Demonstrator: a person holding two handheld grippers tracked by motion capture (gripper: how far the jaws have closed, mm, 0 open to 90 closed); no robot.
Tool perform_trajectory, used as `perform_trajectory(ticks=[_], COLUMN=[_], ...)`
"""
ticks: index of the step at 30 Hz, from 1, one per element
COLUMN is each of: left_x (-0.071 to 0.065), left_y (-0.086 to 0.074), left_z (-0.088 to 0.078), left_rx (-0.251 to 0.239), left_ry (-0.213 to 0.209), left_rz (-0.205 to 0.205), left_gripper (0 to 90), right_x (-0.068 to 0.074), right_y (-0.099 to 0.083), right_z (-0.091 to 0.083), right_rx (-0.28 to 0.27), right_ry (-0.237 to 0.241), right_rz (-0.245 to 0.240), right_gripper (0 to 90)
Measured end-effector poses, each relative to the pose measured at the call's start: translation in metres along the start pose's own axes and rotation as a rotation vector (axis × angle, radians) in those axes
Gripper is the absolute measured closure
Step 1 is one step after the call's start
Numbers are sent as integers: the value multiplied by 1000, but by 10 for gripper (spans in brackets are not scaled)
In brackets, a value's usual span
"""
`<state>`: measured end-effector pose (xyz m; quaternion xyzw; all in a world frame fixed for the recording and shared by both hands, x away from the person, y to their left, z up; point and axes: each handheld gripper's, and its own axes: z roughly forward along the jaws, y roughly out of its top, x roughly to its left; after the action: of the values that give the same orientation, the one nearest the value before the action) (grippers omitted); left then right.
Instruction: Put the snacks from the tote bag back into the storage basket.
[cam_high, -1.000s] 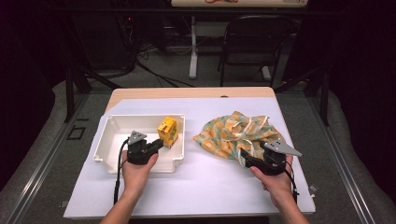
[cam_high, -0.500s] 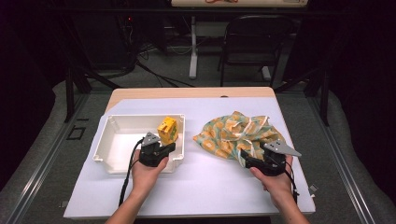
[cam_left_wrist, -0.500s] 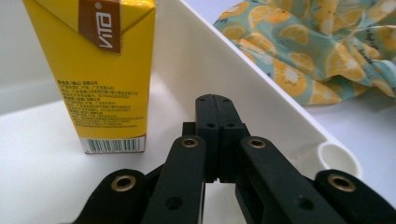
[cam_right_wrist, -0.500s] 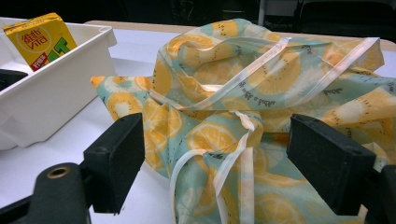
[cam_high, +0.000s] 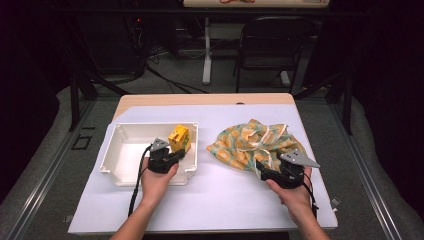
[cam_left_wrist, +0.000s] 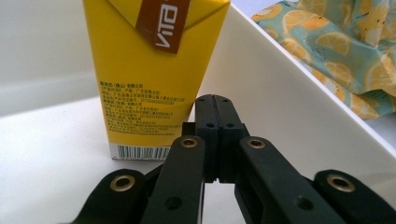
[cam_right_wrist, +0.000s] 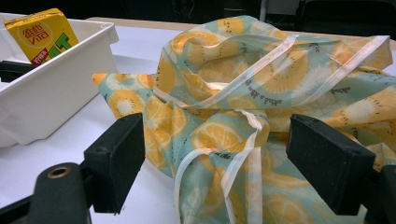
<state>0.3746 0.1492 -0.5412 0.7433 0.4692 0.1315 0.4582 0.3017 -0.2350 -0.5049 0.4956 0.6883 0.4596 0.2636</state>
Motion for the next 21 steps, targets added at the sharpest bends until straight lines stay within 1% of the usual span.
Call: perform_trajectory(ticks=[2, 7, 10, 11, 15, 17, 18, 21], left_x=[0, 4, 7, 7, 12, 17, 19, 27], left_y=[2, 2, 3, 3, 3, 4, 5, 6], left_z=[0, -2, -4, -3, -3, -6, -7, -11], left_rx=[-7, 0, 17, 13, 22, 29, 20, 28], left_ry=[10, 29, 40, 43, 64, 69, 74, 72], left_rz=[-3, -11, -9, -20, -33, -44, -55, -73], left_gripper=[900, 900, 900, 900, 900, 900, 900, 900], right_x=[0, 0, 0, 0, 0, -1, -1, -1], right_y=[0, 0, 0, 0, 0, 0, 0, 0], right_z=[0, 0, 0, 0, -1, -1, -1, -1], right_rx=[0, -2, -1, -1, -5, -7, -8, -4], right_ry=[0, -2, -4, -4, -5, -5, -4, -6], right_rz=[1, 2, 1, 1, 1, 3, 3, 1], right_gripper=[192, 194, 195, 195, 195, 195, 195, 196])
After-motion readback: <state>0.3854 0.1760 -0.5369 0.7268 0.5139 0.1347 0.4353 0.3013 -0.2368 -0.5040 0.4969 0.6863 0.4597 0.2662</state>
